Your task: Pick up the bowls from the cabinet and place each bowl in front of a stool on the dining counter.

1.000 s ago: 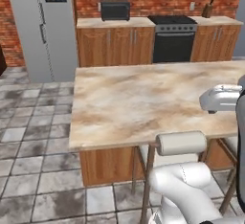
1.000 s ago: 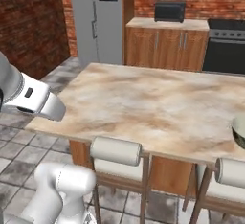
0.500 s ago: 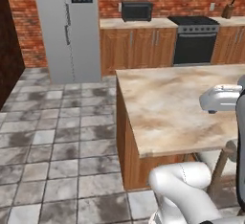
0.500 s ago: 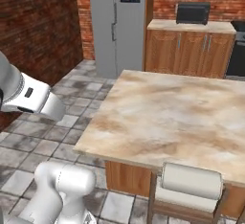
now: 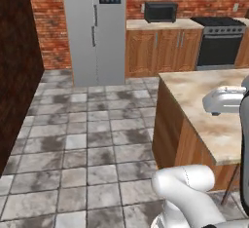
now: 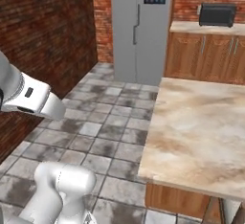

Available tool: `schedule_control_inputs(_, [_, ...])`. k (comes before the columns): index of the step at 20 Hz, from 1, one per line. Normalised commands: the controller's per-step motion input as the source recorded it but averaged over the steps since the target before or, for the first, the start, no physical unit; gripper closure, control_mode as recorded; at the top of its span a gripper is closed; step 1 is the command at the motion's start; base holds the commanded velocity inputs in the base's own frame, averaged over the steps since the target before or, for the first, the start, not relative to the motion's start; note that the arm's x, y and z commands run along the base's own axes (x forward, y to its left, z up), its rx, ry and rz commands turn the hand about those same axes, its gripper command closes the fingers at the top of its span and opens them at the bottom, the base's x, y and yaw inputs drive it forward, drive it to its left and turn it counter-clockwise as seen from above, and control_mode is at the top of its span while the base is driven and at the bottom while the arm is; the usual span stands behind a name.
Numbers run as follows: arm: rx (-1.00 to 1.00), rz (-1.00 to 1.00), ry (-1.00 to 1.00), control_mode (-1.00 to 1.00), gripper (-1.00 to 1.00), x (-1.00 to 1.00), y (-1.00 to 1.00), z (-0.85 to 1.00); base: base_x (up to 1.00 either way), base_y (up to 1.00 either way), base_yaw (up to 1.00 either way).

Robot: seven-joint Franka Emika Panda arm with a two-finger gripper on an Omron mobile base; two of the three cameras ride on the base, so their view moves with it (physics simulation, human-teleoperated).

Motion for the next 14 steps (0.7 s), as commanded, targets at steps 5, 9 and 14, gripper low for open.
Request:
schedule_control_inputs(5, [0.00, 0.00, 0.00, 1.00, -1.00, 0.00, 0.00, 0.00, 0.83, 0.93, -0.01])
schedule_control_inputs(9, [0.00, 0.00, 0.00, 1.00, -1.00, 0.00, 0.00, 0.00, 1.00, 0.11, 0.00])
schedule_control_inputs(14, [0.00, 0.00, 0.00, 1.00, -1.00, 0.00, 0.00, 0.00, 1.00, -0.01, 0.00])
